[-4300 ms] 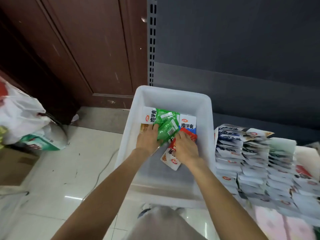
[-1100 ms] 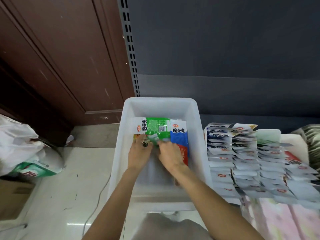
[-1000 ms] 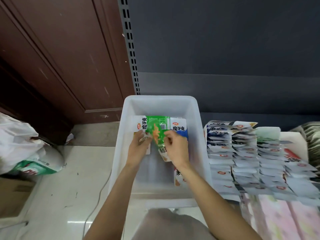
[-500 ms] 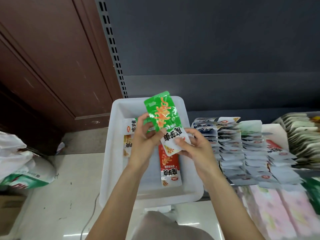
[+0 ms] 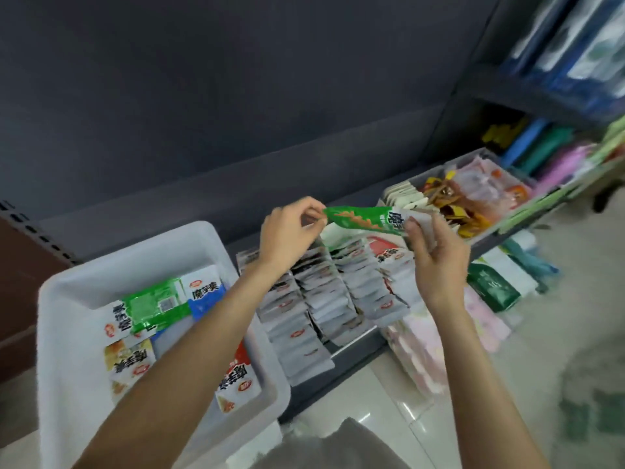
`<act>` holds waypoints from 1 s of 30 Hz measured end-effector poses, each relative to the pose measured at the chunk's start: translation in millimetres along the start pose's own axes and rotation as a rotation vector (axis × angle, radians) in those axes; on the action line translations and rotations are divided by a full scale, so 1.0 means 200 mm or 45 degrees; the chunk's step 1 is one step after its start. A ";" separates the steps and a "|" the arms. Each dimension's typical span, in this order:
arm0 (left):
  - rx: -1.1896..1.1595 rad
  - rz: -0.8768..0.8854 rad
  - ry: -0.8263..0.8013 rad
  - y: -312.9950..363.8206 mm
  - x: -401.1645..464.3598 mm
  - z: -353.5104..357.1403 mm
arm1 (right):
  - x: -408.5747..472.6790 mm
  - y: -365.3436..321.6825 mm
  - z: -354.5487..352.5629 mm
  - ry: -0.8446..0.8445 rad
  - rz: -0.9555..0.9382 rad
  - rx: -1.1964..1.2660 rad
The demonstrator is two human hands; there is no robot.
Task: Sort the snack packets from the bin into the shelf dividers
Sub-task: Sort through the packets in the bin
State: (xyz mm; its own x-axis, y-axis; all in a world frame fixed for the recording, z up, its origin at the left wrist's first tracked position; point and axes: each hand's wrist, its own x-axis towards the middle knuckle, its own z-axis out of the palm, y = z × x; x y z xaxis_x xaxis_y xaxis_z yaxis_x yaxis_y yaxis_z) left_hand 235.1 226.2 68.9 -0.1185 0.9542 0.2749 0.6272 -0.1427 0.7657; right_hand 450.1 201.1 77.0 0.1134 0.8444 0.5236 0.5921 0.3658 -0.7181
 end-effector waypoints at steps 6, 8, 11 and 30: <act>0.556 0.180 -0.281 -0.05 0.09 0.11 | 0.21 0.15 0.07 -0.248 -0.279 -0.110; 0.700 0.227 -0.352 -0.06 0.09 0.11 | 0.27 0.18 0.13 -0.414 -0.390 -0.235; 0.738 0.247 -0.381 -0.04 0.08 0.12 | 0.32 0.16 0.25 -0.636 -0.557 -0.508; 0.298 0.207 0.481 -0.20 -0.35 -0.27 | 0.06 -0.15 0.33 -0.635 -0.482 -0.049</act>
State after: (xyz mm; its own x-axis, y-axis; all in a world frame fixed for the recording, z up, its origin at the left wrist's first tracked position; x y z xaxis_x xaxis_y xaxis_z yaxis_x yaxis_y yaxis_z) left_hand 176.9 150.5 49.1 -0.2489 0.7556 0.6059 0.8124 -0.1778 0.5554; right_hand 381.3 227.0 74.2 -0.4900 0.7435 0.4550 0.5475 0.6687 -0.5030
